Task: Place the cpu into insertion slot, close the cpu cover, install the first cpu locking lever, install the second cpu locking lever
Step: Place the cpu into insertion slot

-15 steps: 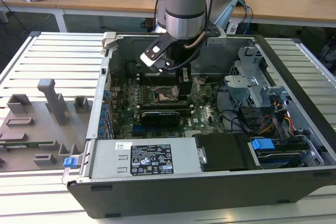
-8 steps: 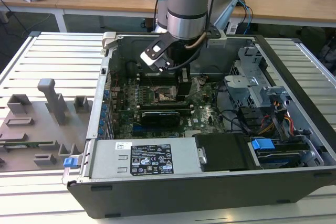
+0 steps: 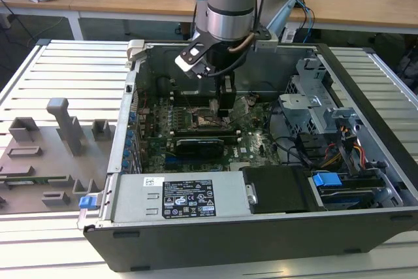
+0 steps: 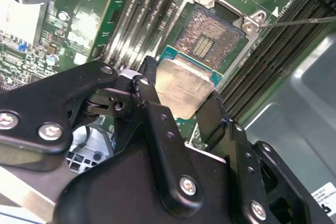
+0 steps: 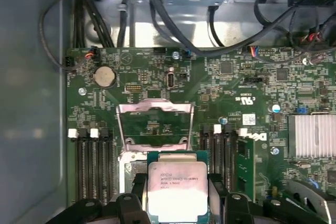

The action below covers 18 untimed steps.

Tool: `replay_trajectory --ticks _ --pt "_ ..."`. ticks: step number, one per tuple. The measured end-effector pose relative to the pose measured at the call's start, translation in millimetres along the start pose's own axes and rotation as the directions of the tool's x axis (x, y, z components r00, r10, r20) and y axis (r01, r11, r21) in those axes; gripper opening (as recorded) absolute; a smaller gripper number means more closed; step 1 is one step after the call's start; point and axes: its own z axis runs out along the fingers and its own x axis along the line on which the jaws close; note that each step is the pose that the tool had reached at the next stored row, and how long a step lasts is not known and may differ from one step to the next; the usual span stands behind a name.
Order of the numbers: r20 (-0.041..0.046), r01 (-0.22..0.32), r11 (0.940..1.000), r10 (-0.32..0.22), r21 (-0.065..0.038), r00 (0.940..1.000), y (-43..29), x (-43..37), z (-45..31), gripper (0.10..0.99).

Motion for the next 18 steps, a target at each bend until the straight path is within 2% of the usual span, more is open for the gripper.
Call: replay_trajectory --ticks 4,10,18 --pt "0.0000 0.000 1.0000 0.000 0.000 1.0000 0.0 4.6 -0.1 0.541" --pt "-0.0001 0.000 1.0000 0.000 0.000 1.0000 -0.2 4.9 0.0 0.541" --pt "0.0003 0.000 1.0000 0.000 0.000 1.0000 -4.6 4.9 0.6 0.541"
